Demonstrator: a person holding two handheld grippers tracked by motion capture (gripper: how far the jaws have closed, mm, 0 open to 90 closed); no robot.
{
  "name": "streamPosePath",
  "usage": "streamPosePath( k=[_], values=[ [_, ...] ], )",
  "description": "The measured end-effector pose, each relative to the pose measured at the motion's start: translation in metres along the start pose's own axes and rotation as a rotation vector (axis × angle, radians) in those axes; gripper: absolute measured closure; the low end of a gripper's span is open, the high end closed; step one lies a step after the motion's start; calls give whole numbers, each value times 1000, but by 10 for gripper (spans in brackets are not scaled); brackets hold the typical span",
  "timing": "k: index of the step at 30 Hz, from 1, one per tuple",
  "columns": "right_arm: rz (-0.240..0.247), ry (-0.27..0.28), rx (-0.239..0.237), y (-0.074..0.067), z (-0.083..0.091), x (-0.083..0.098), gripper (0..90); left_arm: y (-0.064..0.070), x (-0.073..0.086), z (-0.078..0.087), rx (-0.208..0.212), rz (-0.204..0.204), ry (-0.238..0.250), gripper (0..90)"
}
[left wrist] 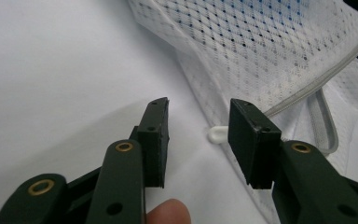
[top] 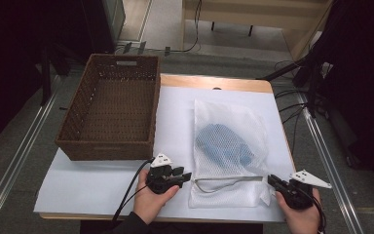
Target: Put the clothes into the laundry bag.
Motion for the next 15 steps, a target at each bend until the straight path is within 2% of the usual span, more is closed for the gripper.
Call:
streamPosePath(
  k=[2, 4, 5, 7, 10, 12, 13, 14, 15],
  values=[
    [-37, 70, 24, 7, 10, -3, 645, 5, -3, -2, 15, -18, 6, 534],
    [-38, 108, 99, 11, 17, -9, 604, 6, -7, -3, 29, 2, 23, 492],
    [-32, 108, 101, 9, 16, -11, 586, 6, -9, -4, 32, 16, 22, 486],
    [-14, 87, 71, 3, 8, -15, 563, 8, -12, -8, 46, 25, 24, 477],
    [10, 20, 42, -6, -10, -17, 560, 13, -12, -18, -16, 4, -21, 515],
    [8, -57, 11, -10, -21, -16, 640, 15, -13, -19, -67, -23, -41, 588],
    [12, -75, 17, -12, -24, -15, 682, 16, -13, -20, -65, -38, -60, 675],
    [17, -74, 35, -12, -23, -15, 776, 18, -12, -21, -40, -53, -78, 799],
    [24, -84, 23, -12, -21, -15, 862, 19, -11, -22, -38, -67, -79, 862]
  ],
)
Point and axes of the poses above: each handheld gripper's, and its own axes: z roughly backward along the jaws, x roughly out of its underside, y roughly to its right, the point moved 6 cm from there along -z, roughly forward along the jaws, and after that the axes turned 15 degrees about -y, right-handed, at the moved point
